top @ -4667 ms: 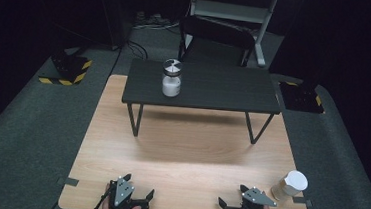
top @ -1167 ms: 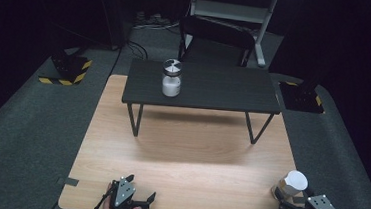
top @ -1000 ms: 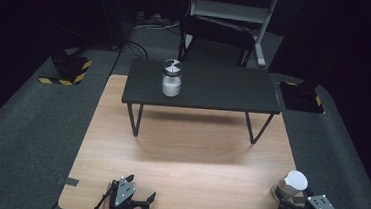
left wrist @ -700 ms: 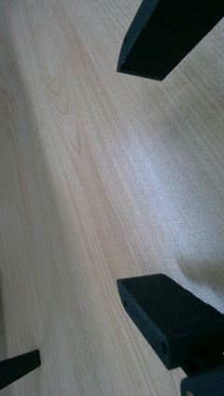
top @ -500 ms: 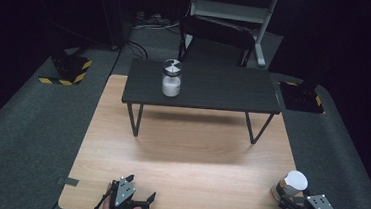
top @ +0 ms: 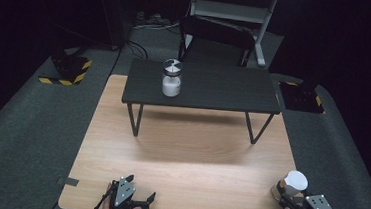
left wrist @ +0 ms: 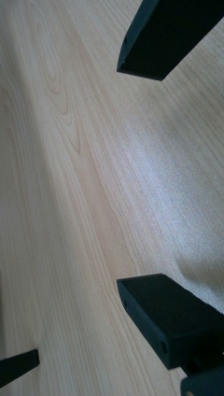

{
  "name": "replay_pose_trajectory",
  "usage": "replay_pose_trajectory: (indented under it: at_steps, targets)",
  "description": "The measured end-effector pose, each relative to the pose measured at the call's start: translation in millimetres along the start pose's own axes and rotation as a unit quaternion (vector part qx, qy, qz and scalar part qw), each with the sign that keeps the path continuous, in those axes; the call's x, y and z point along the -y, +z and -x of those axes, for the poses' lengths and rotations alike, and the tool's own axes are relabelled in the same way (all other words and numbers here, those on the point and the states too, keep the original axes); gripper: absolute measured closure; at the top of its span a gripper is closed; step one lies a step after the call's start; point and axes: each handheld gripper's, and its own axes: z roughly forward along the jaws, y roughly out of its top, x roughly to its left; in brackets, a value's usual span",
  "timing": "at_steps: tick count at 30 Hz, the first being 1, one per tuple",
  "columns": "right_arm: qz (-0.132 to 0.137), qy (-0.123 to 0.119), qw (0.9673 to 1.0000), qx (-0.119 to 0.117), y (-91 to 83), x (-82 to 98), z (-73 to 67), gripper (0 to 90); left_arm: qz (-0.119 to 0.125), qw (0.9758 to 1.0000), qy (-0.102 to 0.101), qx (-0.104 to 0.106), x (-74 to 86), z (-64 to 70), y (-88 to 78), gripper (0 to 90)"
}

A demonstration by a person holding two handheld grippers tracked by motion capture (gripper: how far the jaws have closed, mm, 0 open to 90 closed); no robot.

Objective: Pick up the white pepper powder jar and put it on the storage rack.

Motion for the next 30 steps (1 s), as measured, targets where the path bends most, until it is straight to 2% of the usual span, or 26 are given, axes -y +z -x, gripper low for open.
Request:
replay_pose_trajectory:
  at_steps: [6,15,22,30]
  targets:
    - [-0.004,-0.005,1.0,0.002,-0.4,-2.5,-2.9,30.4,0.001,1.0,-0.003,0.0,0.1,-0.5,0.0,1.0]
    - [-0.006,-0.011,0.9998,-0.015,-1.6,-10.6,-10.8,30.5,0.001,1.0,-0.005,0.003,-0.1,-1.8,-0.1,0.9]
    - [0.004,-0.014,0.9991,-0.04,0.7,-25.2,-23.5,30.5,0.001,1.0,-0.004,0.005,0.2,-1.9,-0.3,1.0]
    - [0.0,-0.015,0.9974,-0.071,9.9,-39.6,-34.3,30.5,0.001,1.0,-0.006,0.005,0.1,-2.3,-0.2,0.9]
